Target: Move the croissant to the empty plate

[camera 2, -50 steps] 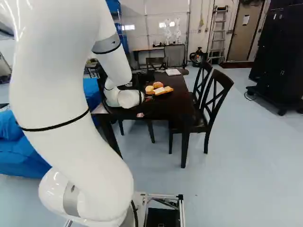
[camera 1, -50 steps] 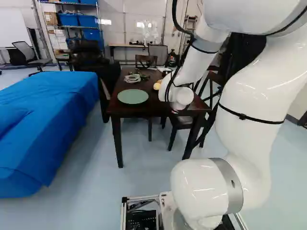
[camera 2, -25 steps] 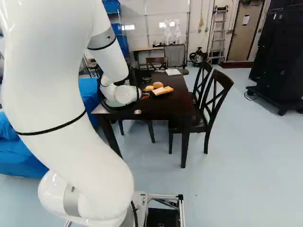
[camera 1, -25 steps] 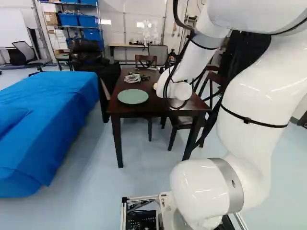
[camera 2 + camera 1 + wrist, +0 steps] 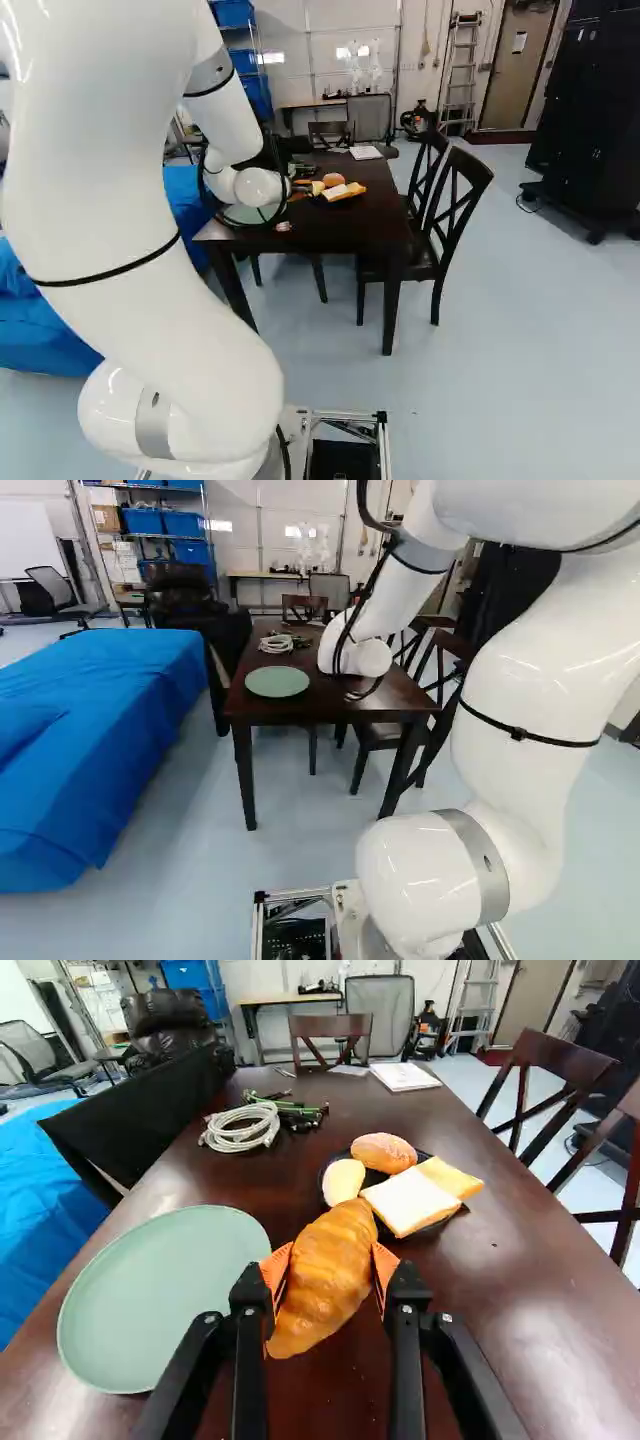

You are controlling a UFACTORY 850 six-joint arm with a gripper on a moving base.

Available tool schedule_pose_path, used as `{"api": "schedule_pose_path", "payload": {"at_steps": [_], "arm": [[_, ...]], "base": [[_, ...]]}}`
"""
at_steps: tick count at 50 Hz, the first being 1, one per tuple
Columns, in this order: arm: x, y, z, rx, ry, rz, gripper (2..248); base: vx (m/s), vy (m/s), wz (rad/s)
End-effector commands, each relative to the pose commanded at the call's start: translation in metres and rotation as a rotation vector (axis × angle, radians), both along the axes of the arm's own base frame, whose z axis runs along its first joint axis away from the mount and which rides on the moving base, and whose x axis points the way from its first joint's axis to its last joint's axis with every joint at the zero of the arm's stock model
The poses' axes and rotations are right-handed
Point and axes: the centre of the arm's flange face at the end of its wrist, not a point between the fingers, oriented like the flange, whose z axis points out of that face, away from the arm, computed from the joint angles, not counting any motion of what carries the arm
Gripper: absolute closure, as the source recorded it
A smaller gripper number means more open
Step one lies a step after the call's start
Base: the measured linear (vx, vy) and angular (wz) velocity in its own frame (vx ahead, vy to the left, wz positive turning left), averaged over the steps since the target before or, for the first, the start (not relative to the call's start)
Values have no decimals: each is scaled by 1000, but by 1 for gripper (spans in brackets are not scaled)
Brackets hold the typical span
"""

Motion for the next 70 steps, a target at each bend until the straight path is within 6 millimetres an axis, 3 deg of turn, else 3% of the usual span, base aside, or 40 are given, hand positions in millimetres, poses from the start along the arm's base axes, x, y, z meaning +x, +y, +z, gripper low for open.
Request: {"api": "schedule_pose_path", "payload": {"at_steps": [16, 70], "arm": [[16, 18, 14, 2, -9, 34, 130], [68, 88, 4, -2, 56, 155, 130]], "base": [[0, 0, 0], [0, 0, 0]]}}
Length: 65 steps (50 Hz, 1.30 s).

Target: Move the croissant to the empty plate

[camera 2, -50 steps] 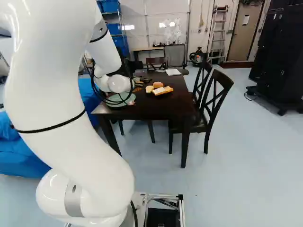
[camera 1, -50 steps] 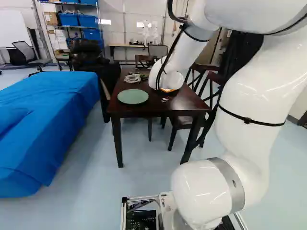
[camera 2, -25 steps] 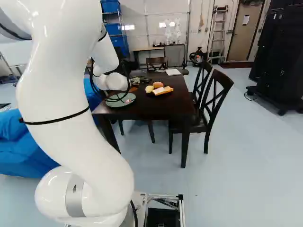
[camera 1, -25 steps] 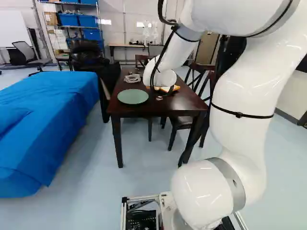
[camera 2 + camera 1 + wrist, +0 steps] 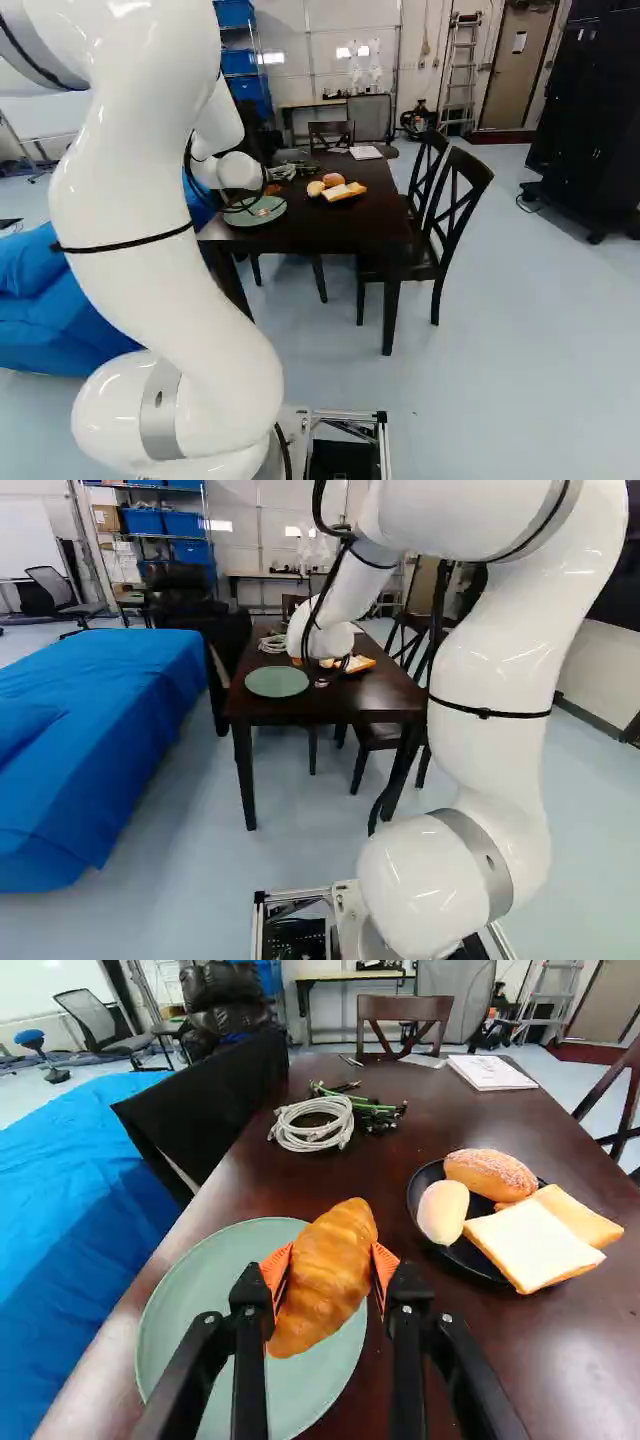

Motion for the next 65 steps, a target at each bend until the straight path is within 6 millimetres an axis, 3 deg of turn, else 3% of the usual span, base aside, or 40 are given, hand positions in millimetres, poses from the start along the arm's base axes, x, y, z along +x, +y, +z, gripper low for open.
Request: {"api": "schedule_pose_path", "payload": {"at_steps": [41, 65], "arm": [[15, 56, -4, -1, 7, 89, 130], [17, 61, -3, 2, -7, 96, 130]], "base": [[0, 0, 0], [0, 0, 0]]}}
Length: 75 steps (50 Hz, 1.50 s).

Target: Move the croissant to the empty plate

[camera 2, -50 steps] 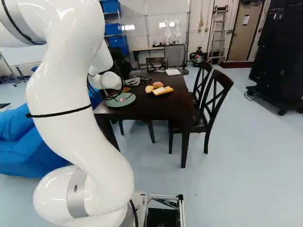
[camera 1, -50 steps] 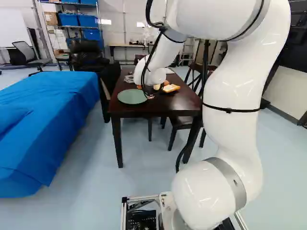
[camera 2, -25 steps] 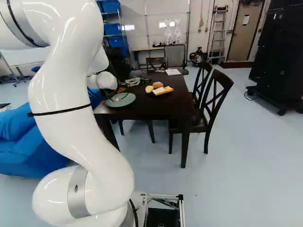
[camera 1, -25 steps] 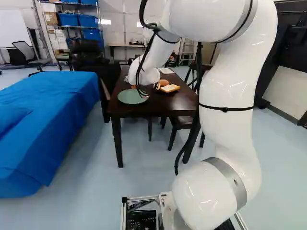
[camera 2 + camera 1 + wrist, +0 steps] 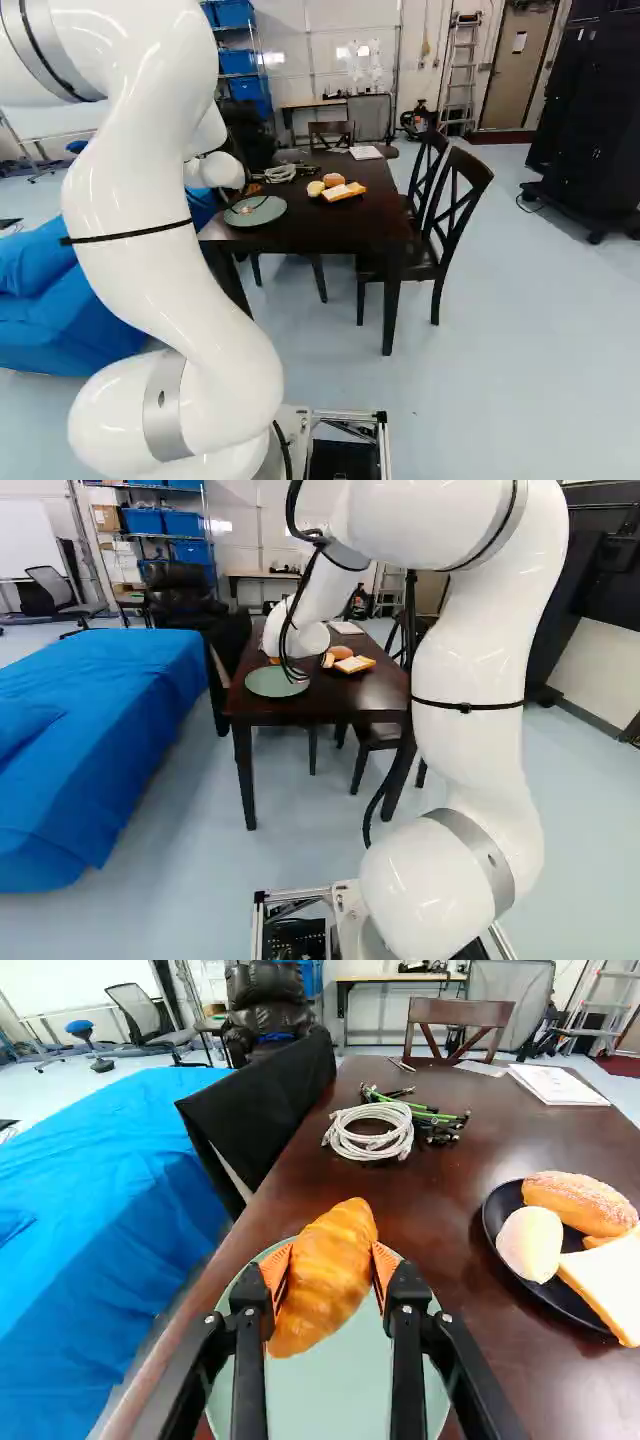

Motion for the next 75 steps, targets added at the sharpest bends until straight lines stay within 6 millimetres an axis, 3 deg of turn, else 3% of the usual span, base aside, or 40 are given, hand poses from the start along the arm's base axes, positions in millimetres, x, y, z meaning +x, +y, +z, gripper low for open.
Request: {"api": "schedule_pose_path", "payload": {"at_steps": [65, 75], "arm": [[11, 3, -71, -32, 107, 0, 130], [11, 3, -71, -32, 107, 0, 130]], "base": [[0, 0, 0], [0, 0, 0]]}}
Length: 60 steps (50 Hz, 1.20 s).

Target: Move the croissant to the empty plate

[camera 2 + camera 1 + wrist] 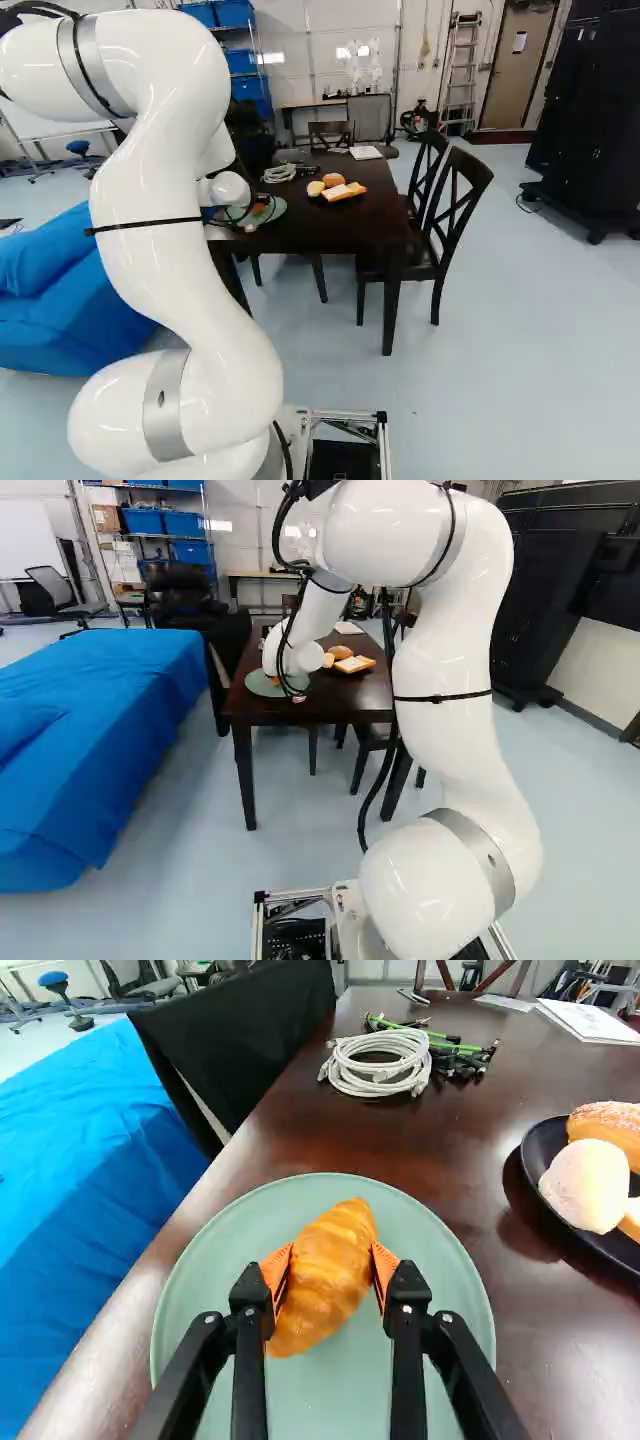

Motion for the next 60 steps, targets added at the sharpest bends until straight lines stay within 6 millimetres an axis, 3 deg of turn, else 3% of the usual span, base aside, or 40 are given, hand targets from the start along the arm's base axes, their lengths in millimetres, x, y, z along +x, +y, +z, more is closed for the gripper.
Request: {"api": "schedule_pose_path", "payload": {"at_steps": [38, 39, 43, 44, 48, 49, 54, 55, 60], "arm": [[0, 0, 0, 0, 0, 0, 125], [0, 0, 0, 0, 0, 0, 96], [0, 0, 0, 0, 0, 0, 96], [0, 0, 0, 0, 0, 0, 63], [0, 0, 0, 0, 0, 0, 63], [0, 0, 0, 0, 0, 0, 28], [0, 0, 0, 0, 0, 0, 28], [0, 0, 0, 0, 0, 0, 3], [0, 0, 0, 0, 0, 0, 3]], "base": [[0, 0, 0], [0, 0, 0], [0, 0, 0], [0, 0, 0], [0, 0, 0], [0, 0, 0], [0, 0, 0], [0, 0, 0], [0, 0, 0]]}}
